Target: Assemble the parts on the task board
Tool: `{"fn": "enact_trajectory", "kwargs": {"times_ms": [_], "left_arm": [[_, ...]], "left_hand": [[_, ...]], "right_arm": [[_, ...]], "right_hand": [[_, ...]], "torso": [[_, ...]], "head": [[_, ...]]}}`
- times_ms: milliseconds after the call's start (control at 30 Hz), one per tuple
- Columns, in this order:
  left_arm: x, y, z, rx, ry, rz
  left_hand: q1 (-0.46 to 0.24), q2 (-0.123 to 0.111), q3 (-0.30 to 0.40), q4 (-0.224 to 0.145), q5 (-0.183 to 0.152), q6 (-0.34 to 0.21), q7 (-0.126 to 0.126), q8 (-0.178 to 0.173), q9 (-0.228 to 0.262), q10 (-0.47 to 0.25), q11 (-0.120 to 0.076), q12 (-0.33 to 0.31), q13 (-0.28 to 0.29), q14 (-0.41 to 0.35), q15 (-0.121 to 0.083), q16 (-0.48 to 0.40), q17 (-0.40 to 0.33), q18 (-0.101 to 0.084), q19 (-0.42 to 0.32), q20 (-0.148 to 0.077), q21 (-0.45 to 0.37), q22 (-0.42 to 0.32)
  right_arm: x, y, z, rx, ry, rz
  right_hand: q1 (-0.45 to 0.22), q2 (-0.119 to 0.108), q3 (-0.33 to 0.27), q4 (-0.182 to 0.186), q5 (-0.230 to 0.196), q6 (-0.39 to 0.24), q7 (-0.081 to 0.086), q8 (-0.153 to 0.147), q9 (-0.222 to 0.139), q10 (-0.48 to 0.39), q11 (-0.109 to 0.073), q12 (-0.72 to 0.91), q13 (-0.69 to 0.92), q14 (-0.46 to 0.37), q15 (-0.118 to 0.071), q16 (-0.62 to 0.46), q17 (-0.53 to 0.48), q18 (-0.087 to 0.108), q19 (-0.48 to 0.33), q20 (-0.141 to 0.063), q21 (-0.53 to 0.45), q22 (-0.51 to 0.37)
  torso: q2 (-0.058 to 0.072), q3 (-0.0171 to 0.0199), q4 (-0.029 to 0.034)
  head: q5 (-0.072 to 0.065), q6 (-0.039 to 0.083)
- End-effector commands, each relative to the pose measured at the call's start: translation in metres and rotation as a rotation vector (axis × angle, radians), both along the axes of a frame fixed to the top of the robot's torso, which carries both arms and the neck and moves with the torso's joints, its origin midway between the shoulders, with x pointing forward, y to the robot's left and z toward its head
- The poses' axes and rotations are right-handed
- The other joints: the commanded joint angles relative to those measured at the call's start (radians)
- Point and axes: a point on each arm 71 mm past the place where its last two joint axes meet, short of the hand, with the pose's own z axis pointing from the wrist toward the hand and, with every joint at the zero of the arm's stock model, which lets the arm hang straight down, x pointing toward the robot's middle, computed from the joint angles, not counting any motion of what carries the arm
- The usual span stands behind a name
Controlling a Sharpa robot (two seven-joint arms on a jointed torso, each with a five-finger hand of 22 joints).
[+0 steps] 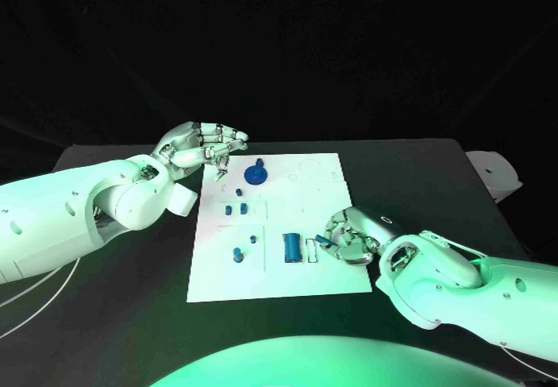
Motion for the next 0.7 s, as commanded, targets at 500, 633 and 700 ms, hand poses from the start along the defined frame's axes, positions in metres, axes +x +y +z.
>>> {"fn": "enact_trajectory", "kwargs": {"times_ms": [500,633,700], "left_arm": [[-0.002,-0.003,0.002,-0.015,-0.004,-0.02],[-0.002,-0.002,0.002,-0.015,-0.003,-0.018],[-0.002,-0.002,0.002,-0.014,-0.003,-0.018]], "left_hand": [[0.002,0.008,-0.002,0.005,0.004,-0.009,0.023,0.007,0.001,-0.005,0.0,0.004,-0.001,-0.005,0.003,-0.004,-0.001,0.002,-0.002,0.0,-0.002,0.001],[0.002,0.008,-0.002,0.005,0.004,-0.009,0.023,0.007,0.001,-0.005,0.0,0.004,-0.001,-0.005,0.003,-0.004,-0.001,0.002,-0.002,0.0,-0.002,0.001],[0.002,0.008,-0.002,0.005,0.004,-0.009,0.023,0.007,0.001,-0.005,0.0,0.004,-0.001,-0.005,0.003,-0.004,-0.001,0.002,-0.002,0.0,-0.002,0.001]], "right_arm": [[0.004,0.011,-0.024,-0.018,0.181,-0.001],[0.004,0.013,-0.024,-0.011,0.172,-0.006],[0.004,0.013,-0.023,-0.007,0.169,-0.007]], "right_hand": [[-0.142,-0.004,0.035,0.007,0.013,0.039,-0.023,0.016,0.011,0.011,-0.016,-0.002,0.158,0.085,-0.014,-0.006,0.171,-0.007,0.105,-0.013,0.005,0.264],[-0.151,-0.006,0.029,0.014,0.009,0.041,-0.025,0.018,0.011,0.012,-0.017,-0.001,0.159,0.085,-0.015,-0.006,0.17,-0.007,0.105,-0.014,0.005,0.264],[-0.155,-0.007,0.024,0.019,0.0,0.042,-0.026,0.02,0.012,0.013,-0.018,-0.001,0.159,0.084,-0.016,-0.007,0.17,-0.007,0.105,-0.015,0.005,0.264]], "torso": [[0.0,0.001,-0.0017],[0.0,0.0012,-0.0015],[0.0,0.0016,-0.0012]], "head": [[0.005,-0.01],[0.005,-0.01],[0.005,-0.01]]}}
